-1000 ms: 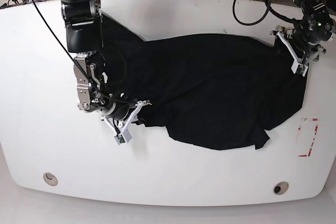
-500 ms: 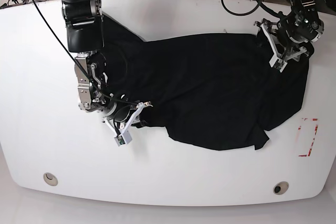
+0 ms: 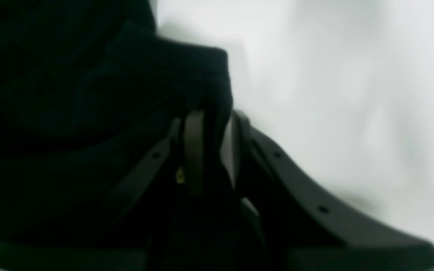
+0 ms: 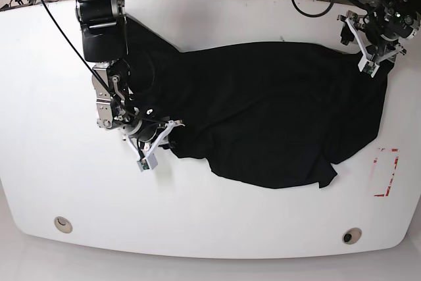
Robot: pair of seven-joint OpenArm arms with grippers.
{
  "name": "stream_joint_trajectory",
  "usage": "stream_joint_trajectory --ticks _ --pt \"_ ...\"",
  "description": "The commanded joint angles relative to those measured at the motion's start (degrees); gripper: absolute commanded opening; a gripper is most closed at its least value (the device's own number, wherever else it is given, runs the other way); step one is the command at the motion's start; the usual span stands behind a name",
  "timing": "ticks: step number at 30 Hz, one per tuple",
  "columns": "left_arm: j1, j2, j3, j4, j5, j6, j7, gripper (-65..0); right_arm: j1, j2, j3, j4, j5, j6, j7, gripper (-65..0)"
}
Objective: Fold the T-shirt properly
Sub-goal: 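Move the left gripper inward along the shirt edge, regripping the fabric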
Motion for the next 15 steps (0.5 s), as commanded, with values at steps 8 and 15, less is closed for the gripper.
stream_joint_trajectory --ticks 8,15 --pt "0.6 -1.7 0.2 -0.5 0.5 0.0 -1.1 -30.6 2.5 1.0 0.3 2.5 0.6 0.2 -0.3 -58.2" --pt "1.0 -1.2 1.0 0.1 0.3 0.0 -2.2 -57.0 2.4 0.7 0.1 1.7 0.5 0.0 0.0 -60.1"
